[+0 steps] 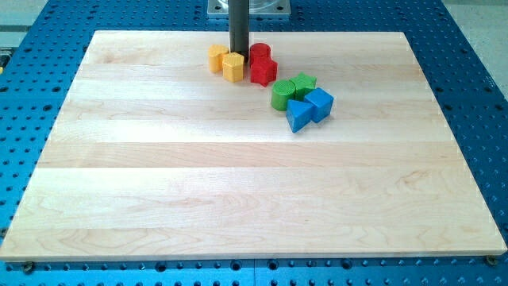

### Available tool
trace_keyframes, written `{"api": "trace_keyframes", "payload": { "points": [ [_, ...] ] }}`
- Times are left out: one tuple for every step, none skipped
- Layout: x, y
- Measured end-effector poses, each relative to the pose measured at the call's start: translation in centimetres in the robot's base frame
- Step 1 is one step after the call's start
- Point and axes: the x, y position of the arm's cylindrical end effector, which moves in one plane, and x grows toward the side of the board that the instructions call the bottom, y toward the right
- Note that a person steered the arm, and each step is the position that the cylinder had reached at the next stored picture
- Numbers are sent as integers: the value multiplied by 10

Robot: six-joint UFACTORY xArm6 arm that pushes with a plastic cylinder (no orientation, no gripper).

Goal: Push the heart towards the top left side of the board

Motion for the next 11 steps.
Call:
{"api": "trace_keyframes", "payload": {
  "points": [
    [0, -53],
    [-10, -81],
    [13, -38],
    [20, -7],
    [23, -78],
    [48, -136],
    [56, -167],
    [24, -163],
    [51, -148],
    [36, -145],
    [29, -161]
  ]
}}
